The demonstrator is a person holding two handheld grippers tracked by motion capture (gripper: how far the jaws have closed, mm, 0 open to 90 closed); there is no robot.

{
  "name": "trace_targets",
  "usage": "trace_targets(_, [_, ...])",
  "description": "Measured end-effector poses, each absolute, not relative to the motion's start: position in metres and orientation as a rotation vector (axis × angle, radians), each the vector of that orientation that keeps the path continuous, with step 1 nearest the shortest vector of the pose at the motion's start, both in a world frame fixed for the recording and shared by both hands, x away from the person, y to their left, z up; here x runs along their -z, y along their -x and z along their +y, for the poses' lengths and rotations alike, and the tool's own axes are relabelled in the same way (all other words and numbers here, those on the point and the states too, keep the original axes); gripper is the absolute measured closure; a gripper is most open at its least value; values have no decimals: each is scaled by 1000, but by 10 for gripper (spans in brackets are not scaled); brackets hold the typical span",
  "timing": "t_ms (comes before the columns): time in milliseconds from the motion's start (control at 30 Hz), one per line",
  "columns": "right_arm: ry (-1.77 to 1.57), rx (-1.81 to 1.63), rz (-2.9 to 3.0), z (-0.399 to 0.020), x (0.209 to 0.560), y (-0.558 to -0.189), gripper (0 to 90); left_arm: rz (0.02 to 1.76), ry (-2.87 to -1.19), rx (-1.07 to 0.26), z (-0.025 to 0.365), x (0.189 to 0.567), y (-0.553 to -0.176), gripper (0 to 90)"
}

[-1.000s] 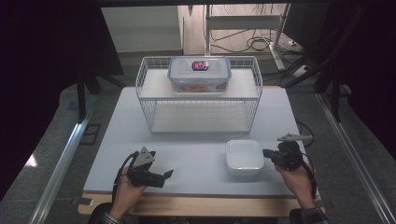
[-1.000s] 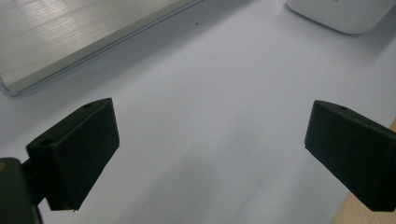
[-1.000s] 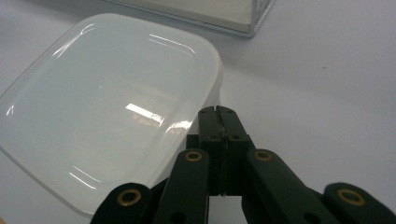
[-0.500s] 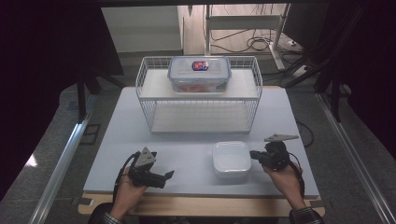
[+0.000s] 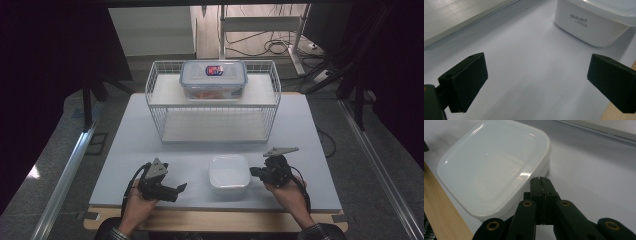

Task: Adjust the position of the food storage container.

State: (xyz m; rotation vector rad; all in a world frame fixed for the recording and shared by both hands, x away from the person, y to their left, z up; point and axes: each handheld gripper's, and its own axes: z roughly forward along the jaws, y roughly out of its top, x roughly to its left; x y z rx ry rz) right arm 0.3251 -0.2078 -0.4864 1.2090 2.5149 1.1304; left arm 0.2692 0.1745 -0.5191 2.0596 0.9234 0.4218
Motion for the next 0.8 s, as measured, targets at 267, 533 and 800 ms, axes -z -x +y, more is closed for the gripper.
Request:
trace_targets(267, [-1174, -1129, 2570, -193, 492, -323, 892, 931, -2061, -417, 175, 519, -270, 30])
trace_targets(533, [-1122, -1126, 2594, -177, 496, -322, 881, 938, -2067, -405, 176, 520, -270, 31])
trace_targets(800, [-1067, -1114, 2519, -190, 490, -320, 755, 956, -2062, -366, 177, 518, -270, 42])
